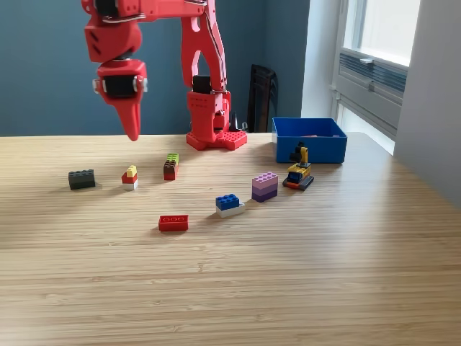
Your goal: Grasp a lego block and put it in the bin.
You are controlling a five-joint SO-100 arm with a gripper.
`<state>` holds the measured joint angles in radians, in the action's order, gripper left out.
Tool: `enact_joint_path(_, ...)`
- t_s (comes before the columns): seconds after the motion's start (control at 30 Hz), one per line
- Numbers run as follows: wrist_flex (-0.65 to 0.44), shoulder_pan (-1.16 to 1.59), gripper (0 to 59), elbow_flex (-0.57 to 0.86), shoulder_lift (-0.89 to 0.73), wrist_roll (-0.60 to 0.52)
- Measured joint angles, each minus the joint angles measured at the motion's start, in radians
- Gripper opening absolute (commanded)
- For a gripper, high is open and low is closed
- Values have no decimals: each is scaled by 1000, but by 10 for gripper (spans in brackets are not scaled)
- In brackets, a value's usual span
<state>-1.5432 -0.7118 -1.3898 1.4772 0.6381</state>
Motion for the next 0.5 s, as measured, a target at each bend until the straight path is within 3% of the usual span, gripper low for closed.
enact_joint_path(0.13,48,-126,176,-18,0,130)
enact_joint_path(0.27,140,-196,220,-74,0,176)
enact_joint_path(0.37,195,-218,229,-107,0,143)
enact_joint_path(0.5,241,-206,230,-143,0,9)
